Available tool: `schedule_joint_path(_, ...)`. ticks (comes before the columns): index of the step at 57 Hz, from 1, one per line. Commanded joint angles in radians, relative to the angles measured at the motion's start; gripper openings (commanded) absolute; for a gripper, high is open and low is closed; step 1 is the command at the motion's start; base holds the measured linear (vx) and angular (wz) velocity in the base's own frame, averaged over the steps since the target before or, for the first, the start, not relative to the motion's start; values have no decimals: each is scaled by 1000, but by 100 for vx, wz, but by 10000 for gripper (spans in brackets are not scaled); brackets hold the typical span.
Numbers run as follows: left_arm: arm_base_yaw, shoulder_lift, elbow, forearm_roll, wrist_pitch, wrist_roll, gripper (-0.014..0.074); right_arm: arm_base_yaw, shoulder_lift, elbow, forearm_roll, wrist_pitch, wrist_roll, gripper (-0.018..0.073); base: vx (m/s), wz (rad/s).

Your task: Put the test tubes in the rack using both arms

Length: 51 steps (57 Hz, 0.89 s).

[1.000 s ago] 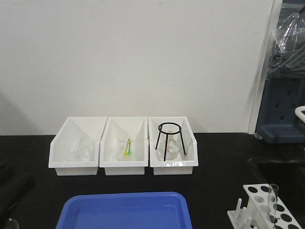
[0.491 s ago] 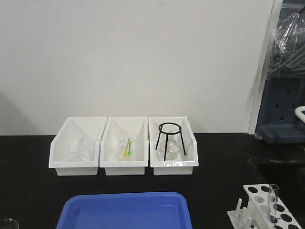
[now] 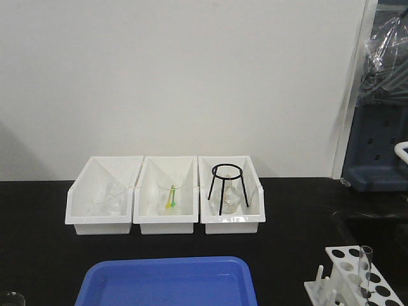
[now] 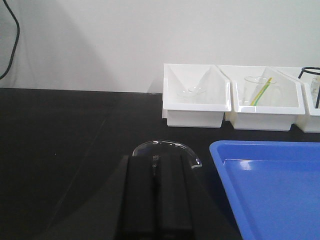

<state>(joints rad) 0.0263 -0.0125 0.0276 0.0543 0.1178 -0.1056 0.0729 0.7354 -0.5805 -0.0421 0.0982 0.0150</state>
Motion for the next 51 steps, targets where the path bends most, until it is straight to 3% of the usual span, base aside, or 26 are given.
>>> schedule_joint_path(1, 2, -13, -25, -8, -73, -9, -6, -5, -5, -35, -9, -76, -6, 540, 0, 0)
schedule_joint_path(41, 2, -13, -25, -6, -73, -8, -4, -4, -6, -29, -9, -82, -6, 540, 0, 0)
schedule_joint_path(51, 2, -13, -25, -6, -73, -8, -4, -5, -119, 58, -10, -107, -6, 516, 0, 0)
